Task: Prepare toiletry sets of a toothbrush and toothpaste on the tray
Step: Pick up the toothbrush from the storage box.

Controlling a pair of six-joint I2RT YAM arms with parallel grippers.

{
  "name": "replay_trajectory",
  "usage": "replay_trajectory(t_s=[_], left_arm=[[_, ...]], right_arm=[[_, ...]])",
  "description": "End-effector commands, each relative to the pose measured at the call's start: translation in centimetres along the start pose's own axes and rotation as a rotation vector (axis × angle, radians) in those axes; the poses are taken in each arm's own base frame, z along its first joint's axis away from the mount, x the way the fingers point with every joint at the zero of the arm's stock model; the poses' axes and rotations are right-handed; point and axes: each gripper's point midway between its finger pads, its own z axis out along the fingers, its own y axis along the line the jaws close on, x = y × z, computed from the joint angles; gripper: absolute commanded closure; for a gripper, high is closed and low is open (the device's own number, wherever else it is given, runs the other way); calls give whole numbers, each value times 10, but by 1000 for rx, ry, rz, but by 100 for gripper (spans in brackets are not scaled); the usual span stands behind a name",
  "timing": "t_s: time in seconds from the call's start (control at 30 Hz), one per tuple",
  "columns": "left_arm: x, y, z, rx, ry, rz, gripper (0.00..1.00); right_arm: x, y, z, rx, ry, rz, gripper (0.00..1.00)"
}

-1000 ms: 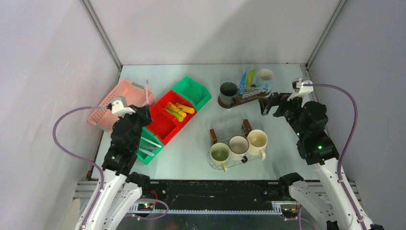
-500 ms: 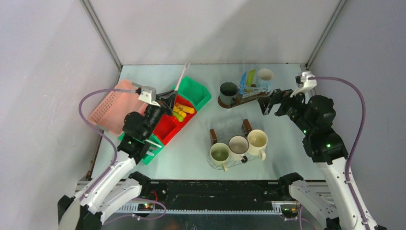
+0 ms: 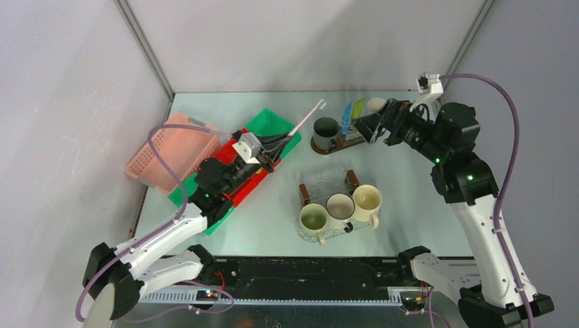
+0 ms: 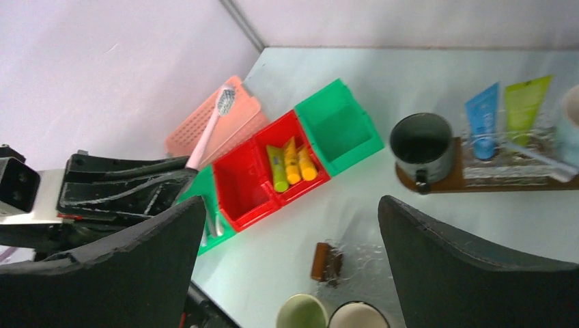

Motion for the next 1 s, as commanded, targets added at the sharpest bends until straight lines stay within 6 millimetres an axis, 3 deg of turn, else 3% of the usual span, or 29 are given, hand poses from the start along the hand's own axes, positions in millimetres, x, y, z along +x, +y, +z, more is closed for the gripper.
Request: replay_trajectory(t_s=[0.0,0.23,0.5,0.97], left_arm=[[-45,-16,16,68,-142,119,97],[-46,-31,25,108,-160,139,98],[-45,-48,32,154,-169,151,99],[-50,-61,35,192,-199,124,100]], right_arm=[[-3,28,3,-121,47,74,1],[-9,45,13,-202,71,110,10],[-10,55,25,-261,87,148,31],[-12,55,33,-273,86,147,60]])
